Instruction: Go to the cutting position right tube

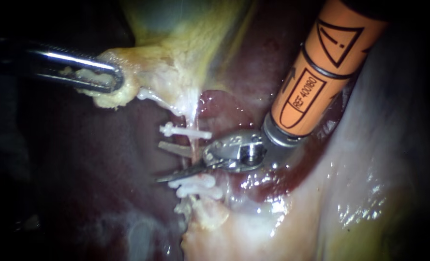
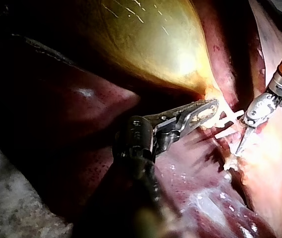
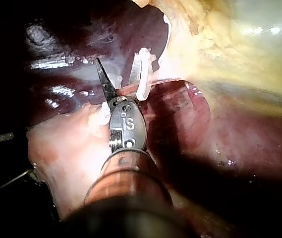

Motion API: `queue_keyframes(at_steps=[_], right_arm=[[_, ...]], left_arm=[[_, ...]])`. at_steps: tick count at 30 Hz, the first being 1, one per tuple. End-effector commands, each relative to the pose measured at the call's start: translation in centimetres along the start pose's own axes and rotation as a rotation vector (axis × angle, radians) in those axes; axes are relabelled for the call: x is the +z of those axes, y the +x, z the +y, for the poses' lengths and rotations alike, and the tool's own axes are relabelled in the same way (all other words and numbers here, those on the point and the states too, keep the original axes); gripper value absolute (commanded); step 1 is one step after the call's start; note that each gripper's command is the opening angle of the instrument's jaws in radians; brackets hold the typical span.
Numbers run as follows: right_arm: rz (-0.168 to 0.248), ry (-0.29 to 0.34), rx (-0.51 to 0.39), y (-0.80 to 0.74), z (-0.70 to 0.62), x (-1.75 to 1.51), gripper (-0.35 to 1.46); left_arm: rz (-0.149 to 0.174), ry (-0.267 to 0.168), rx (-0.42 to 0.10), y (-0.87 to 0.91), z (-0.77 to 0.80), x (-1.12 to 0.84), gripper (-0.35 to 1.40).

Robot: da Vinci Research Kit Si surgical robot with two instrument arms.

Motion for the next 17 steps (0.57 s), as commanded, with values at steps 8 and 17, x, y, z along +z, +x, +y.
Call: queue_keyframes(at_steps=[8,17], right_arm=[[-0.001,0.000,0.000,0.00,0.00,0.00,1.41],[-0.001,0.000,-0.001,0.00,0.01,0.00,1.41]], left_arm=[[0.000,0.000,0.000,0.00,0.00,0.00,-0.35],[0.000,0.000,0.001,-0.01,-0.01,0.00,-0.35]])
